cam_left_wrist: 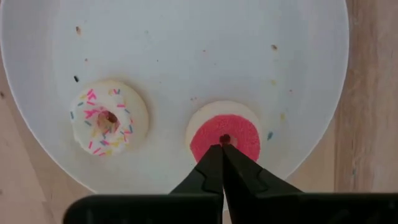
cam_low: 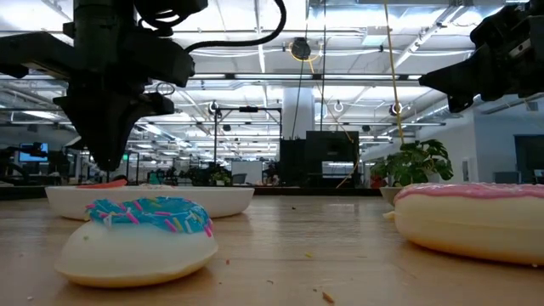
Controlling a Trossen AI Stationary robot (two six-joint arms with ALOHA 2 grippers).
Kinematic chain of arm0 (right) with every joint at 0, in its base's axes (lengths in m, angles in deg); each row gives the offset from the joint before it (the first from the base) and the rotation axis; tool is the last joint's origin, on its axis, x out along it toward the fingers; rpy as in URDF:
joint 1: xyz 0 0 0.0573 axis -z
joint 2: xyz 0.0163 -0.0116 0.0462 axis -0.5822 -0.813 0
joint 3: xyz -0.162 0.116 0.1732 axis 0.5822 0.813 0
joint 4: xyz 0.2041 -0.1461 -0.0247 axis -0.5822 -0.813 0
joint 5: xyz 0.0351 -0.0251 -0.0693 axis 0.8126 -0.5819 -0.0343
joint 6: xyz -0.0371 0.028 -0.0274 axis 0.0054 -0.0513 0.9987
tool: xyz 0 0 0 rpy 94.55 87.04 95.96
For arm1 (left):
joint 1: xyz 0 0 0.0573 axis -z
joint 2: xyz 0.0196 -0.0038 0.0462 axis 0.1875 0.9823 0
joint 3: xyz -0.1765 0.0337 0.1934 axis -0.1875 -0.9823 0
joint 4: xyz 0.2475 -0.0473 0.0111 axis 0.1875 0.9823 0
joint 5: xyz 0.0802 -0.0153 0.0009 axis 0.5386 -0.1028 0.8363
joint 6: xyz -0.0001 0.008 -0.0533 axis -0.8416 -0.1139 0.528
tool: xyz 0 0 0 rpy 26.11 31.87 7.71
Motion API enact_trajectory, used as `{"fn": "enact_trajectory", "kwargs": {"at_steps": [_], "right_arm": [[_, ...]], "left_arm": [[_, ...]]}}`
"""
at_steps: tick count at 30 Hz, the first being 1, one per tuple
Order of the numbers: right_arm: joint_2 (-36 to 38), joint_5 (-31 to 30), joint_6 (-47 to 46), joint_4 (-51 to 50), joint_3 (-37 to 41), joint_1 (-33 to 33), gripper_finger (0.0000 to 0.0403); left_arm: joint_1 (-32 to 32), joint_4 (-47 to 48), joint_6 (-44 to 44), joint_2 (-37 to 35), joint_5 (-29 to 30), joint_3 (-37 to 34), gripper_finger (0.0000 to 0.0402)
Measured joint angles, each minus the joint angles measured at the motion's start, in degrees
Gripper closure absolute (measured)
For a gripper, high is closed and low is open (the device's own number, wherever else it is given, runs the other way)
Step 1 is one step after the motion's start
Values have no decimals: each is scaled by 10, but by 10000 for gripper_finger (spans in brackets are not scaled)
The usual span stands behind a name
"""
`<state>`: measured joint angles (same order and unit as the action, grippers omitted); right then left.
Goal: Pick & Place donuts
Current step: Put the small brown donut on the white plate
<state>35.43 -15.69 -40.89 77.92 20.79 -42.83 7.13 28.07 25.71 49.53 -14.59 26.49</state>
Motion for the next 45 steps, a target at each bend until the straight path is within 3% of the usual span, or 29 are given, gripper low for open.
{"fn": "enact_trajectory", "kwargs": {"at_steps": [17, 26, 31, 38, 45], "right_arm": [[0, 0, 0, 0, 0, 0, 403], [0, -2, 2, 0, 0, 0, 403], [0, -2, 2, 0, 0, 0, 403], [0, -2, 2, 0, 0, 0, 403], [0, -2, 2, 1, 0, 0, 403]], "left_arm": [[0, 2, 22, 0, 5, 3, 395], [22, 127, 49, 0, 6, 124, 398], [41, 144, 60, 0, 19, 189, 399], [64, 175, 97, 9, 4, 229, 399], [80, 205, 94, 62, -5, 254, 400]]}}
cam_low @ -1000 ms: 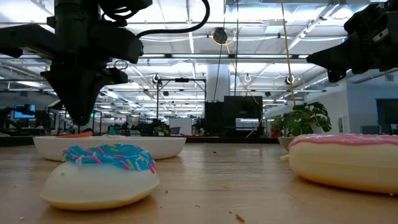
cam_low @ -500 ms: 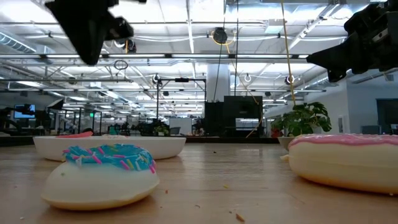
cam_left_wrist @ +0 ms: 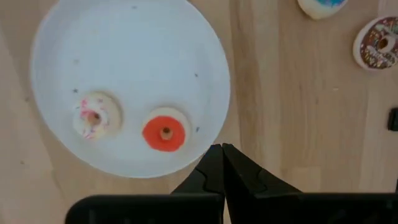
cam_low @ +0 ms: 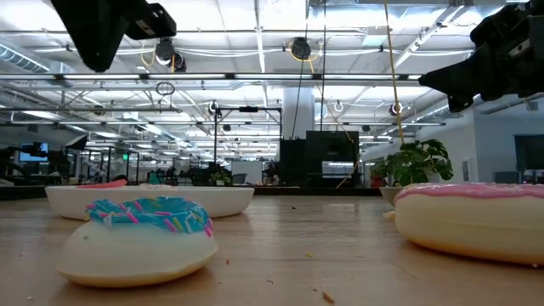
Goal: Pick & Place donuts
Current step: Put the small brown donut on the white plate
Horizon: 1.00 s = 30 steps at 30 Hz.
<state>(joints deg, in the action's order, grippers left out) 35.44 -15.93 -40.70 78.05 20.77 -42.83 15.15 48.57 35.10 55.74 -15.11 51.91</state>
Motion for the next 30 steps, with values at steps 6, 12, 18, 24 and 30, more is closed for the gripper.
{"fn": "enact_trajectory", "kwargs": {"at_steps": [6, 12, 18, 24, 30], "right_arm": [[0, 0, -1, 1, 0, 0, 403], [0, 0, -2, 1, 0, 0, 403], [0, 0, -1, 1, 0, 0, 403], [0, 0, 20, 4, 0, 0, 403], [0, 0, 18, 8, 0, 0, 403]], "left_arm": [[28, 0, -43, 78, -7, 74, 400], [57, 5, -65, 137, -20, 166, 400], [73, 12, -21, 143, -20, 188, 399], [87, 7, 35, 147, -16, 188, 398], [103, -30, 52, 161, -21, 187, 399]]}}
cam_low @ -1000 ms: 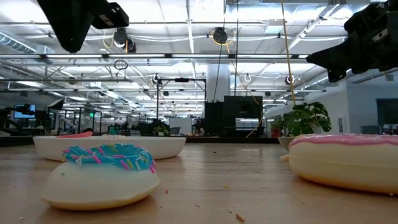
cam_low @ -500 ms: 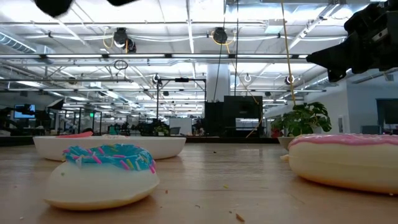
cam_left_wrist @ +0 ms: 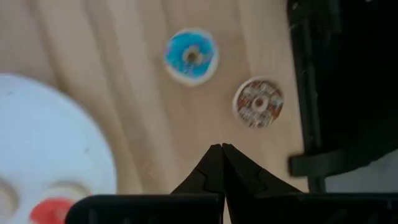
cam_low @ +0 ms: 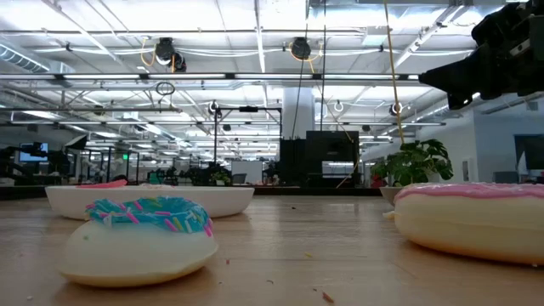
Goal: Pick & Place donuts
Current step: Put the small brown donut on the white plate
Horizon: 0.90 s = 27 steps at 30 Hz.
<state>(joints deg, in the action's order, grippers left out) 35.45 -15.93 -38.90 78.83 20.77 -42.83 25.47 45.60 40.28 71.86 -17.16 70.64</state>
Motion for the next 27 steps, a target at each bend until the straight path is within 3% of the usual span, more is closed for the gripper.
{"fn": "enact_trajectory", "kwargs": {"at_steps": [8, 17, 20, 23, 27], "right_arm": [[-2, 2, 9, 9, 0, 0, 403], [-2, 2, -12, 25, 0, 0, 403], [-2, 2, -25, 25, 0, 0, 403], [-2, 2, -36, 22, 0, 0, 403], [-2, 2, -37, 20, 0, 0, 403]], "left_arm": [[11, -19, 6, 37, -34, 0, 400], [26, -97, 2, 43, -43, -1, 398], [32, -95, -35, 43, -27, 0, 395], [39, -92, -84, 43, 0, 0, 374], [45, -97, -108, 43, 16, 0, 317]]}}
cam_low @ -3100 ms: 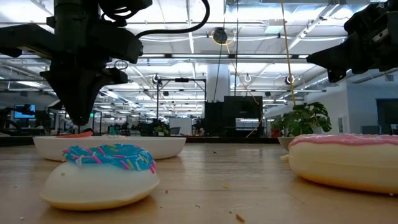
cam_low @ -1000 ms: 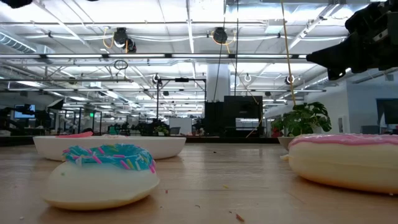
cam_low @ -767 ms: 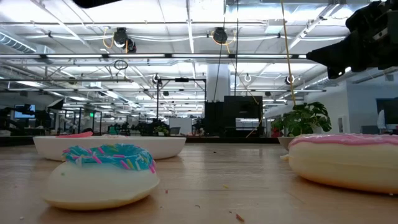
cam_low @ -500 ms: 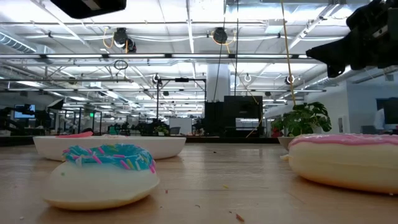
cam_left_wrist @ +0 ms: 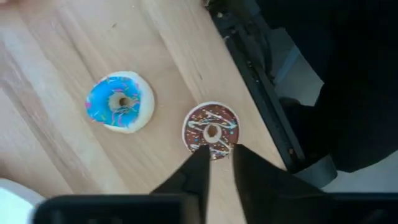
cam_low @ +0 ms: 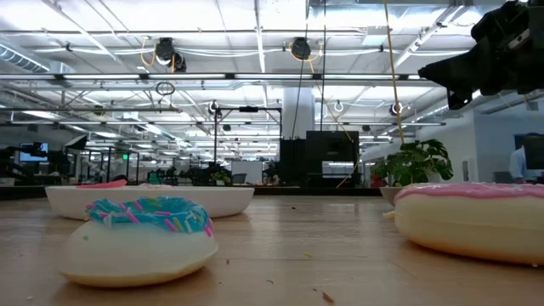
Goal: Pick & Place donuts
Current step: Put the small brown donut on the white plate
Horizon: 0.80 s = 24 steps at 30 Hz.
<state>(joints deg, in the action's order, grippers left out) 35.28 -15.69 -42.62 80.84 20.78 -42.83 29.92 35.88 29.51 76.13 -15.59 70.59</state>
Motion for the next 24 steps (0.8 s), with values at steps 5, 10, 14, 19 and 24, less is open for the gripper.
{"fn": "enact_trajectory", "kwargs": {"at_steps": [5, 10, 14, 19, 24], "right_arm": [[0, 0, -9, -18, 0, 0, 403], [0, 0, -13, -29, 0, 0, 403], [0, 0, -13, -25, 0, 0, 403], [0, 0, -13, -25, 0, 0, 403], [-2, 0, -13, -23, 0, 0, 403]], "left_arm": [[-2, -23, -20, 1, 7, 0, 230], [-5, -27, -6, 8, 4, 0, 148], [-7, -35, 28, 15, -11, 0, 105], [-12, -38, 65, 36, -30, 0, 92], [-9, -34, 64, 52, -31, 0, 91]]}}
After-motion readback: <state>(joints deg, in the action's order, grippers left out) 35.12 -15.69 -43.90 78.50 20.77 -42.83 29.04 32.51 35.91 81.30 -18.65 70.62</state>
